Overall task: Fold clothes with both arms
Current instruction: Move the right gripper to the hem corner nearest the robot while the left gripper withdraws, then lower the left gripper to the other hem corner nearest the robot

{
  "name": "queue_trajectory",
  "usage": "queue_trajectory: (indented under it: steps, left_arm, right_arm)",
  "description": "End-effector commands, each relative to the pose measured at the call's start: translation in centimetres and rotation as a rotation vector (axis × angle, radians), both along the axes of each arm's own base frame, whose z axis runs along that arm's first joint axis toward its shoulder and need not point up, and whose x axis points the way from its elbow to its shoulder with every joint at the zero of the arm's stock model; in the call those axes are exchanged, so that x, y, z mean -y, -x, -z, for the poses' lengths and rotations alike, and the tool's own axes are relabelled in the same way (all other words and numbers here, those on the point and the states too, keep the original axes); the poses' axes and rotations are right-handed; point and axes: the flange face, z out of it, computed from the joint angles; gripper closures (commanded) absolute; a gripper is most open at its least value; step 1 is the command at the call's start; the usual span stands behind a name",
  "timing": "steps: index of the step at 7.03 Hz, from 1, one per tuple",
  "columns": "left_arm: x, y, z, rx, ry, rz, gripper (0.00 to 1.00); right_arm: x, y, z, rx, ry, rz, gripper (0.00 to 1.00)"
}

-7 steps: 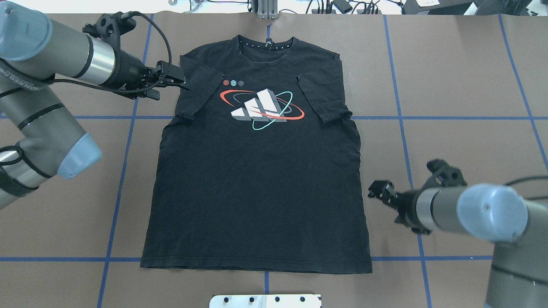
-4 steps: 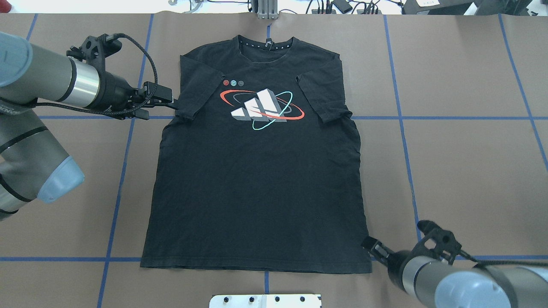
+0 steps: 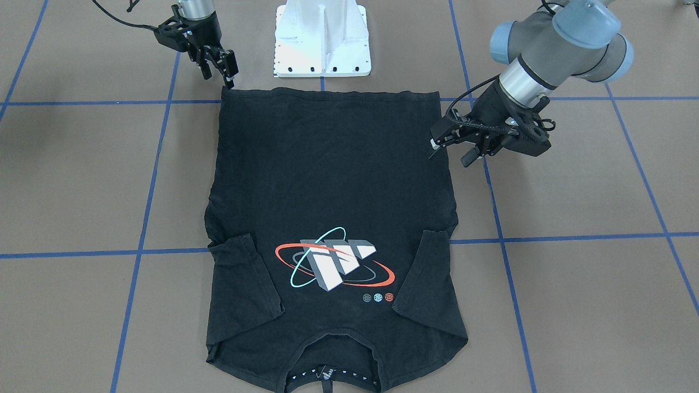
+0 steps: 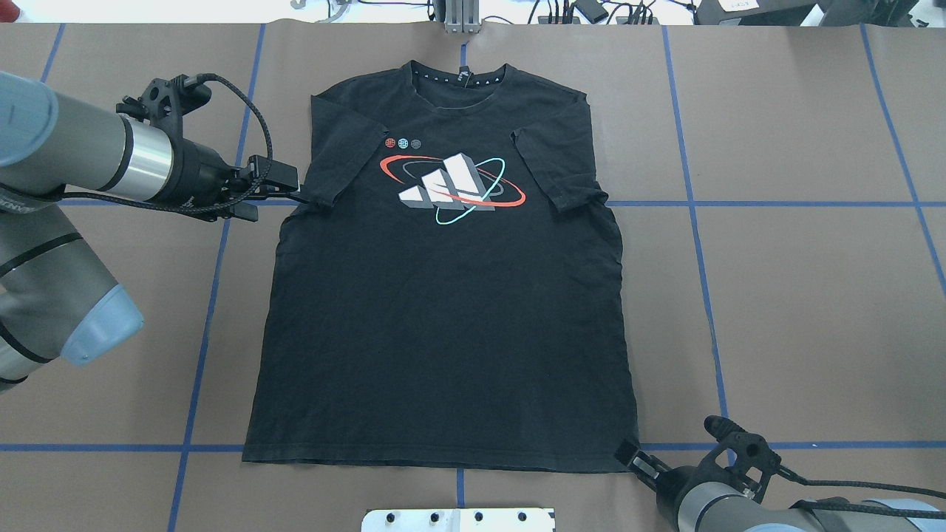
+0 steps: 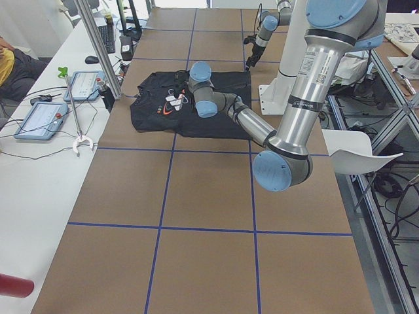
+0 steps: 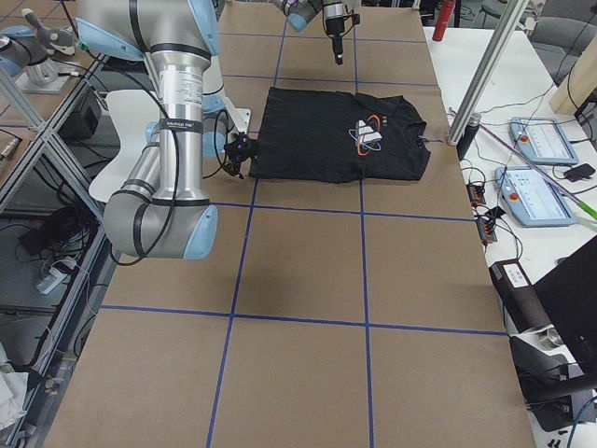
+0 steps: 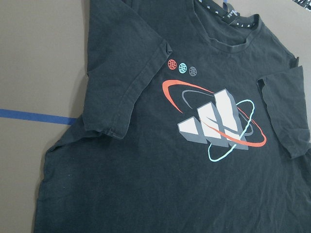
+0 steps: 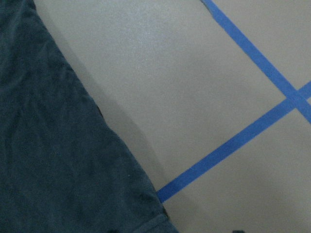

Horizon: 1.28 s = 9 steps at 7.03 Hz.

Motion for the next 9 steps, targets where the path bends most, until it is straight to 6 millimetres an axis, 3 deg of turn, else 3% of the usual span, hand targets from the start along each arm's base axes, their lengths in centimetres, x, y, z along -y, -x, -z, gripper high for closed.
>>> queue_trajectory:
  steps: [1, 2, 4, 5, 6, 9]
  left_arm:
    - [-1.3, 0.7, -0.3, -0.001, -0.002, -0.006, 0.00]
    - [-1.4, 0.7, -0.3, -0.002, -0.001, -0.007, 0.00]
    - [-2.6, -0.7, -1.1, 0.017, -0.003, -0.006, 0.00]
    - [-3.6, -0.7, -1.7, 0.028, -0.005, 0.001, 0.00]
    - [-4.1, -0.8, -1.9, 0.029, -0.003, 0.000, 0.00]
    - [-5.1, -2.1, -2.4, 0.037, 0.022, 0.019, 0.00]
  right_arm:
    - [-0.7, 1.0, -0.9, -0.019, -0.001, 0.014, 0.21]
    - [-0.6, 1.1, -0.7, -0.014, -0.001, 0.012, 0.30]
    - [-0.1, 0.8, -0.5, -0.011, -0.002, -0.001, 0.73]
    - [0.5, 0.6, -0.4, -0.008, 0.000, -0.012, 0.83]
    - [1.5, 0.2, -0.4, -0.009, 0.001, -0.030, 0.65]
    - [1.1, 0.3, -0.4, -0.008, 0.001, -0.025, 0.62]
